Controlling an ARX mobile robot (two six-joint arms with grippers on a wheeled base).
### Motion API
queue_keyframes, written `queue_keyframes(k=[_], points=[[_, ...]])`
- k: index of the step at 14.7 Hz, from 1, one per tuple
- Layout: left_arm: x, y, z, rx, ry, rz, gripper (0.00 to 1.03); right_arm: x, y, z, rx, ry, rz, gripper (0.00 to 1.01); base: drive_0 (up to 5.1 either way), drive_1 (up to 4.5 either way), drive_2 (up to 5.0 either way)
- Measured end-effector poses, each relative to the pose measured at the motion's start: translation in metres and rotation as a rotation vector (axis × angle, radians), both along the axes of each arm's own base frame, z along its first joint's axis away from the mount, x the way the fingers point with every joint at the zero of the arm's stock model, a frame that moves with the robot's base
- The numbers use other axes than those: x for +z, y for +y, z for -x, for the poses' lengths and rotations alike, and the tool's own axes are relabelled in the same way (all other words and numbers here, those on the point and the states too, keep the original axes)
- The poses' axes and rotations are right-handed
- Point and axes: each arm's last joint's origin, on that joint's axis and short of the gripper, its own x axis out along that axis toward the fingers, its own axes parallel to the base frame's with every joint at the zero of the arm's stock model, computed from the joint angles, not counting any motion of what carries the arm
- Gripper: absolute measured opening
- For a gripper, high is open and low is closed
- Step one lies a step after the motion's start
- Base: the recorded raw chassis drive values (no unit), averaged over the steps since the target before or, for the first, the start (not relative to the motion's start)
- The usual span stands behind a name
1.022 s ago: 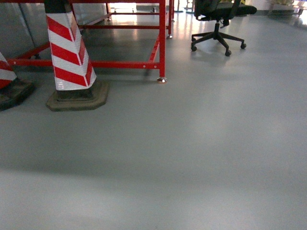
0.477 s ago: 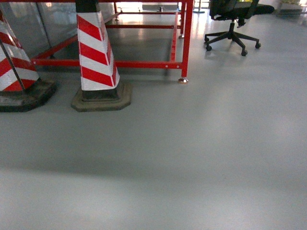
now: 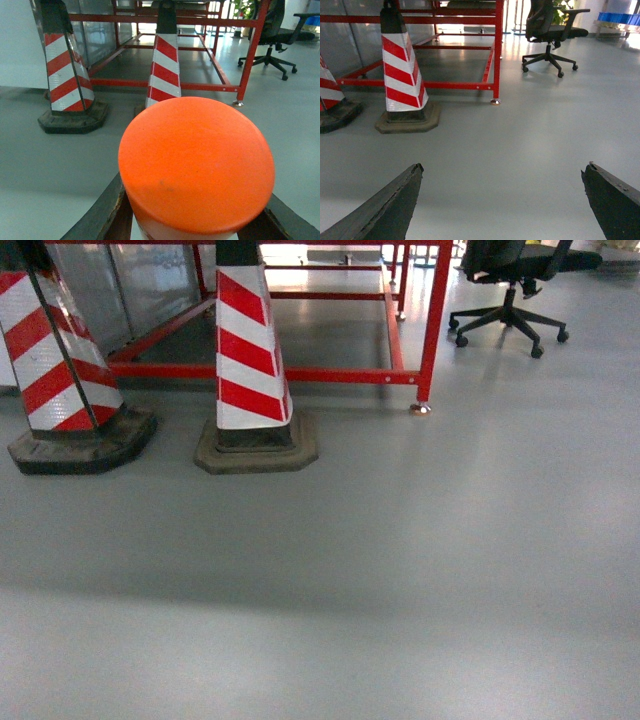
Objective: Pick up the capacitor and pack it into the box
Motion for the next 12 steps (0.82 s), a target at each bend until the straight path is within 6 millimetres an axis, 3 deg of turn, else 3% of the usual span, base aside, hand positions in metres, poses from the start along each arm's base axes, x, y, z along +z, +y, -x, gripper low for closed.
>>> queue_keyframes(k=[10, 12], points=[[0.0000, 0.0000, 0.0000, 0.000, 0.000, 0.000, 0.44, 0.0001, 0.0000, 0.0000, 0.000, -0.001, 0.000, 0.98, -5.0, 2.49, 2.5], [0.0000, 0.0002, 0.0000, 0.006, 0.000, 0.000, 0.44, 0.0005, 0.0001, 0.0000, 0.003, -0.005, 0.000, 0.98, 0.0, 0.00, 0.0]])
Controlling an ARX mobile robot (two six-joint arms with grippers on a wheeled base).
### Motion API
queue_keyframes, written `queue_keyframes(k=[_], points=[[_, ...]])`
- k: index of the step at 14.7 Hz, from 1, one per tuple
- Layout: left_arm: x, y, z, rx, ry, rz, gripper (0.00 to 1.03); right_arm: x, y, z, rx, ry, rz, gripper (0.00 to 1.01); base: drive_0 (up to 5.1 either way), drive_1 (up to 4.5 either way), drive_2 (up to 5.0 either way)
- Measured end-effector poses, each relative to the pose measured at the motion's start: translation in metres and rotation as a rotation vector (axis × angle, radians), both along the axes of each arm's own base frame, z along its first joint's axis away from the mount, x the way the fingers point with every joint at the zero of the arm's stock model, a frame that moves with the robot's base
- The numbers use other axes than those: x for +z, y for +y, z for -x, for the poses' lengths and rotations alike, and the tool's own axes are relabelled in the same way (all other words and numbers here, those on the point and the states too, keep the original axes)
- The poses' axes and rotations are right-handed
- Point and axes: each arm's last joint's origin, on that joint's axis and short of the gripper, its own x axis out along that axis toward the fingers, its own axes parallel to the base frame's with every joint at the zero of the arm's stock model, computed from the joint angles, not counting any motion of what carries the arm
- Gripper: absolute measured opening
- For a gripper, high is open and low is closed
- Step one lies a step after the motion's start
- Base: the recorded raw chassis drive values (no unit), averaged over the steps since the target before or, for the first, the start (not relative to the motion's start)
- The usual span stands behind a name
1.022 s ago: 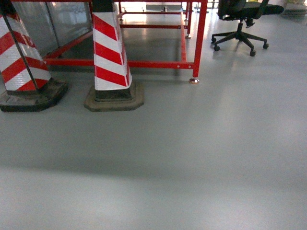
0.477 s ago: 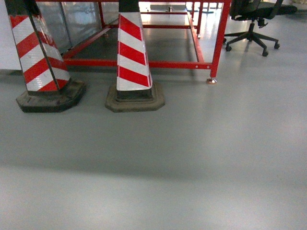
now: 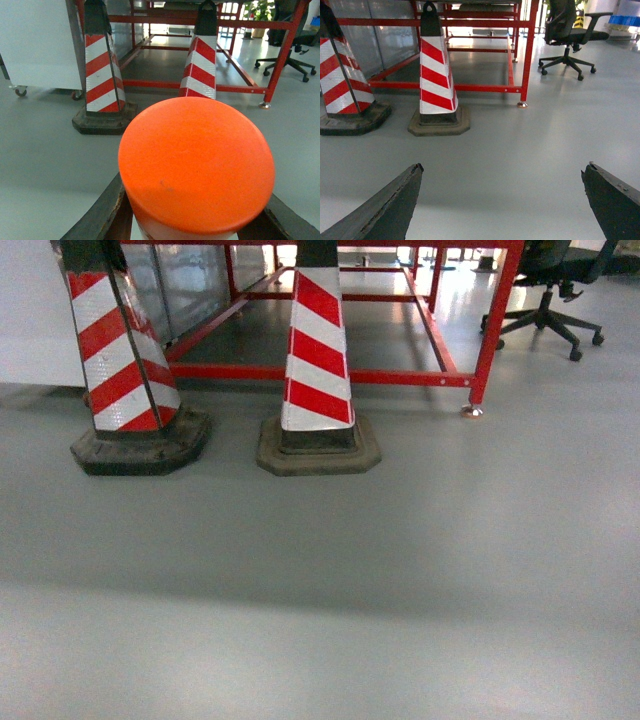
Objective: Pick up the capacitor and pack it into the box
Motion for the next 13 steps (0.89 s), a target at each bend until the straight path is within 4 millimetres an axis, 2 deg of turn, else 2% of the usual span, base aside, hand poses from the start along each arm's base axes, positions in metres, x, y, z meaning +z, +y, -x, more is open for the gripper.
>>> queue_keyframes(k=[2, 13], points=[[0.0000, -0.0001, 0.0000, -0.003, 0.000, 0.000, 0.44, -0.0007, 0.0000, 0.0000, -0.001, 0.007, 0.000, 0.98, 0.0, 0.00, 0.0], [0.0003, -0.0002, 0.0000, -0.006, -0.003, 0.000, 0.44, -0.0007, -0.0001, 0.0000, -0.003, 0.007, 0.000, 0.98, 0.1, 4.31, -4.1]])
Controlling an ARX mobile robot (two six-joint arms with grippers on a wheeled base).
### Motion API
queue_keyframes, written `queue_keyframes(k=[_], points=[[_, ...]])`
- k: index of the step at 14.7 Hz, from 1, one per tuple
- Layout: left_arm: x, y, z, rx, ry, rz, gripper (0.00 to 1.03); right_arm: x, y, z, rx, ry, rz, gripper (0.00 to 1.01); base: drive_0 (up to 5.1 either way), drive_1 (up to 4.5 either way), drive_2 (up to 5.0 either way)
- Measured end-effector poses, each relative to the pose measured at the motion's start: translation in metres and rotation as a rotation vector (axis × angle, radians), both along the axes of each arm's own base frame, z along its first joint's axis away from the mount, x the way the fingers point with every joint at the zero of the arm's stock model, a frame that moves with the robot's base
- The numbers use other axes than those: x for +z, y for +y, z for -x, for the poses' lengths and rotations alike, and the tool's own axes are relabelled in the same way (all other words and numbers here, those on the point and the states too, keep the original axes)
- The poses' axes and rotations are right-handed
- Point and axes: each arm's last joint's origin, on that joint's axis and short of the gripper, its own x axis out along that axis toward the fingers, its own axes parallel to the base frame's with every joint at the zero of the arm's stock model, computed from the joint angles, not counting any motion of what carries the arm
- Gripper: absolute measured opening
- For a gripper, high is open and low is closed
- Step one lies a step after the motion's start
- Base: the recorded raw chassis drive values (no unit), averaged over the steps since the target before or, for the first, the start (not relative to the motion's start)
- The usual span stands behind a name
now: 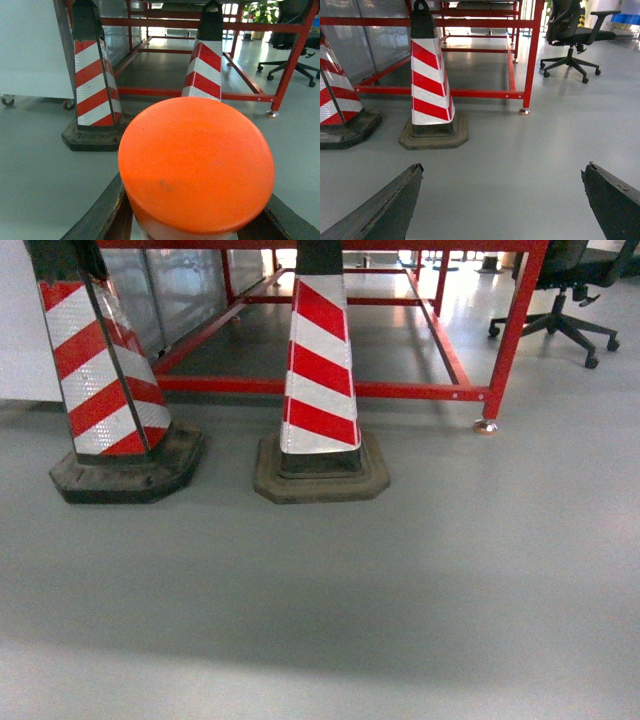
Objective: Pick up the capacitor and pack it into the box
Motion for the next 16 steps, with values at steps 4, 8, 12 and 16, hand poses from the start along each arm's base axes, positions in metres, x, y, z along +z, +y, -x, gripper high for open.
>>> queue_keyframes(k=[4, 8, 12, 16], points=[[-0.0001, 0.0001, 0.0000, 0.002, 0.001, 0.000, 0.44, 0.0007, 0.0000, 0.0000, 0.000, -0.007, 0.000, 0.98, 0.0, 4.18, -4.1], [-0.0006, 0.0000, 0.0000, 0.001, 0.006, 0.000, 0.44, 0.0003, 0.0000, 0.0000, 0.000, -0.003, 0.000, 0.98, 0.0, 4.12, -4.2], [-0.0006, 0.0000, 0.0000, 0.001, 0.006, 0.000, 0.44, 0.0001, 0.0000, 0.0000, -0.001, -0.001, 0.000, 0.98, 0.0, 4.11, -4.2], [-0.0004, 0.0000, 0.0000, 0.000, 0.005, 0.000, 0.44, -0.0001, 0.0000, 0.0000, 0.000, 0.001, 0.000, 0.98, -0.1, 4.07, -4.2]])
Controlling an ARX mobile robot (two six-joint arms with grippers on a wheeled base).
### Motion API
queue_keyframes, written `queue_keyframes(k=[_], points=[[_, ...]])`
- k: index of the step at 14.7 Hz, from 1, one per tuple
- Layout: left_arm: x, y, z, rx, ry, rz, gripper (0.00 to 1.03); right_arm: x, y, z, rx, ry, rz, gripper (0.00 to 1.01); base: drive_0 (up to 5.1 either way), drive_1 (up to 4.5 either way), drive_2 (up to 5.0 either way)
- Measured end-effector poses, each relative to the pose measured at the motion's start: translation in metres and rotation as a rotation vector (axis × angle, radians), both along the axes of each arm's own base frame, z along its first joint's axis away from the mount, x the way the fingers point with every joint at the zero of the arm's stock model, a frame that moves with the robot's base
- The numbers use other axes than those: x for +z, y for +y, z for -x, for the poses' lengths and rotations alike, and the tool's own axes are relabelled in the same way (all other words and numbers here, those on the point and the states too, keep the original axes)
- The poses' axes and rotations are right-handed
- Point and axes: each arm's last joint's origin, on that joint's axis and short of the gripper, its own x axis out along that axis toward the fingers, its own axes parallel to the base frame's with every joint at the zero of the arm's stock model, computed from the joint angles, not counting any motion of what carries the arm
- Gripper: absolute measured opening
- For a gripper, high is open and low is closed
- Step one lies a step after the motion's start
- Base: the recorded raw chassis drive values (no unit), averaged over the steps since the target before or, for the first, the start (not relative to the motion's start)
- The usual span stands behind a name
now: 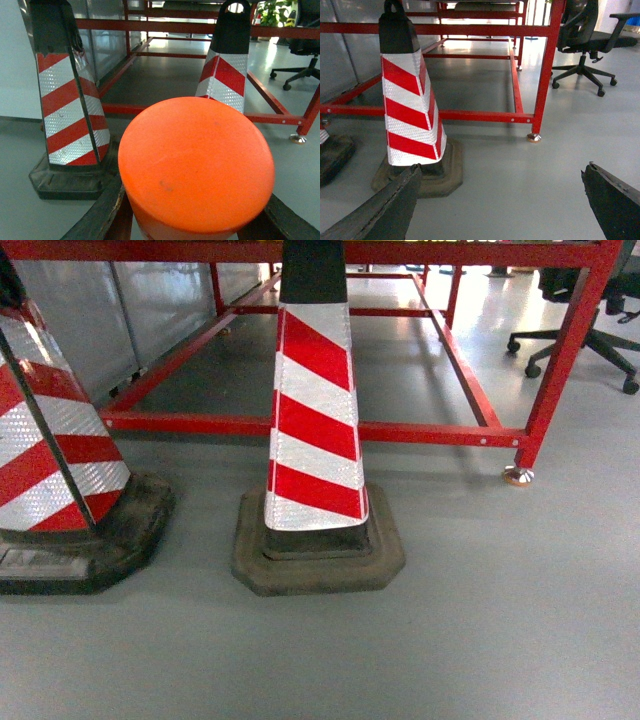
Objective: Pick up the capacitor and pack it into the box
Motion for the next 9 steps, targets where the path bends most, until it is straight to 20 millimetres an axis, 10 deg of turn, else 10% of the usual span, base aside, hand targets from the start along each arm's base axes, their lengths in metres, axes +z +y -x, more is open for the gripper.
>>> queue_keyframes(k=[4, 9], points=[[0.0002, 0.0000, 0.0000, 0.000, -0.002, 0.000, 0.44, -0.0001, 0.0000, 0.0000, -0.001, 0.001, 0.000, 0.98, 0.0, 4.09, -4.2], [0.0000, 0.0000, 0.0000, 0.000, 0.000, 0.000, 0.44, 0.0001, 0.0000, 0.0000, -0.001, -0.001, 0.000, 0.98, 0.0, 0.00, 0.0]])
